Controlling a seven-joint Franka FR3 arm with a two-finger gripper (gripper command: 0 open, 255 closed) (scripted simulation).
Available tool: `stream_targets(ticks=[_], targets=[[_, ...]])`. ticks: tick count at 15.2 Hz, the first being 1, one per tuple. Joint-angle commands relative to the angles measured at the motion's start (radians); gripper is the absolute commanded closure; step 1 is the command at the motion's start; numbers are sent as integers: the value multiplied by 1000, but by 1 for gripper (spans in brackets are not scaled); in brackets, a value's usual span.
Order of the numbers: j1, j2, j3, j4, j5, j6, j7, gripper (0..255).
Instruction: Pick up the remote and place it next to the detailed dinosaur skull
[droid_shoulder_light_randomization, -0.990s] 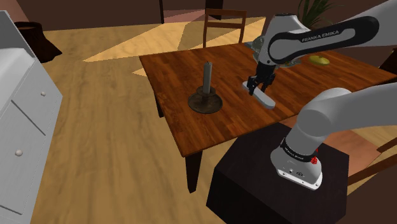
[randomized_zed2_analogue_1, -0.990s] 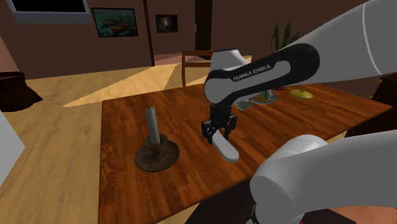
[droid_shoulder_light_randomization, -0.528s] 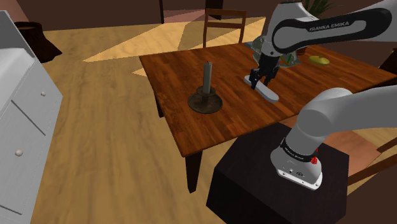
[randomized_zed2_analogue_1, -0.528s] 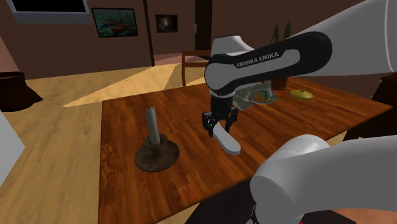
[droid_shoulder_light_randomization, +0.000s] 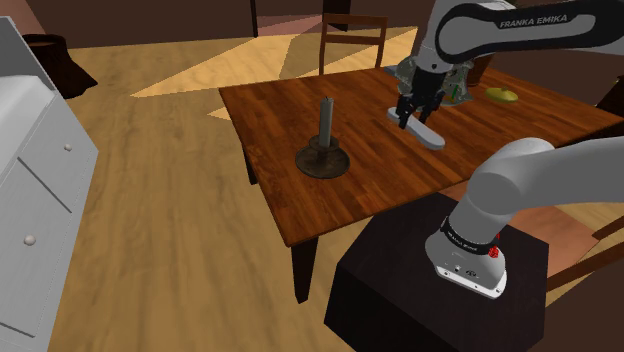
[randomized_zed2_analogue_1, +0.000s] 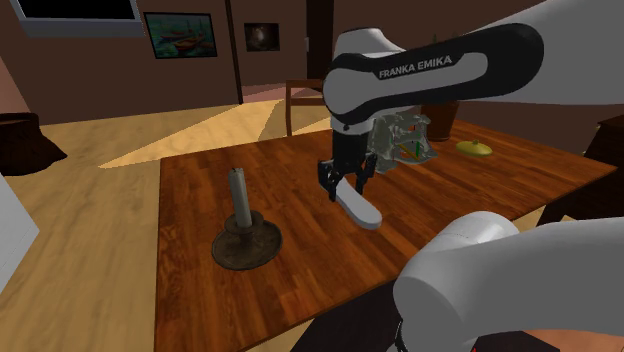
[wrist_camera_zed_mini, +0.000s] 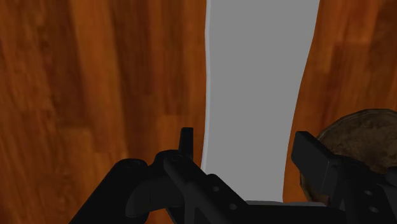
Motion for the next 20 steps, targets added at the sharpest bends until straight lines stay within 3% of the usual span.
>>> stream_targets(ticks=[1,20], targets=[[3,3,3,29,4,-27,1,255],[14,28,26,298,27,-270,-3,255]])
